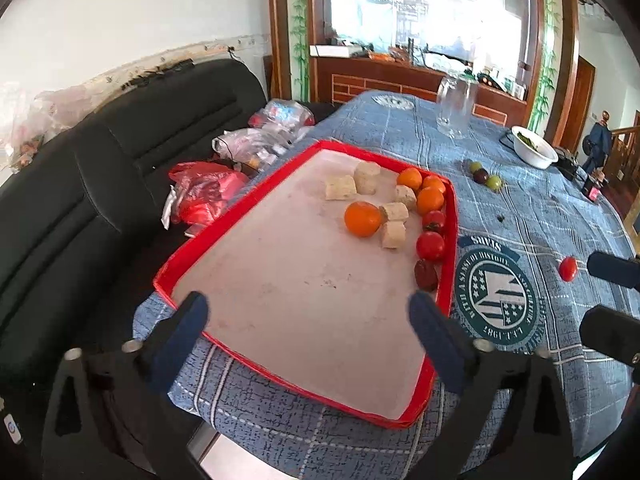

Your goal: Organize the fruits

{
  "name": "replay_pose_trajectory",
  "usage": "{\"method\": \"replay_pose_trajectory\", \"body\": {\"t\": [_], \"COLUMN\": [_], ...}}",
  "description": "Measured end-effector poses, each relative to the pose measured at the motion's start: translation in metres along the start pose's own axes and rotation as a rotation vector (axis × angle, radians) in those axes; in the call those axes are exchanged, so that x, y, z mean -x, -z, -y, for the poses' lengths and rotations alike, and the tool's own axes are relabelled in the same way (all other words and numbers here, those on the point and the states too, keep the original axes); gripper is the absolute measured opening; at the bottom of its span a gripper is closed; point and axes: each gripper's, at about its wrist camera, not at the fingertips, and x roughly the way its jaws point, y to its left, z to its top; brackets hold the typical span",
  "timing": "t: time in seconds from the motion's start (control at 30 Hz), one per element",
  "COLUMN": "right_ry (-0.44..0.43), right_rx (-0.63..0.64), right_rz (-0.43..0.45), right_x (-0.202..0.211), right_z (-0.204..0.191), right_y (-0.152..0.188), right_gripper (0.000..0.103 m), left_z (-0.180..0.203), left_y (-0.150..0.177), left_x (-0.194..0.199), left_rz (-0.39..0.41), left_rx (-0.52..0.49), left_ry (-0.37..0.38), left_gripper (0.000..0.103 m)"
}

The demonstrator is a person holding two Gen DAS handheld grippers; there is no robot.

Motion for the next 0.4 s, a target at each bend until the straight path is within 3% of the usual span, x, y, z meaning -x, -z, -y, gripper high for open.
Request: {"method": "replay_pose_trajectory", "body": {"t": [0.1,0.4], "right_ry": [0.001,0.003], "right_rx": [-0.005,-0.024], "right_rz": [-0.001,-0.004], "right_x": [0.0,0.001], "right_z": [0.0,0.005], "right_y": [0.001,0.003], "right_gripper": [0.092,0.092], "left_z": [-0.002,0.01], "left_y": [-0.001,-0.001], "left_x": [0.006,0.007], "left_rz": [0.037,0.045], "left_rx": [0.007,-0.034], "left_ry": [-0.01,-0.02], "left_gripper": [0.103,0.103]}}
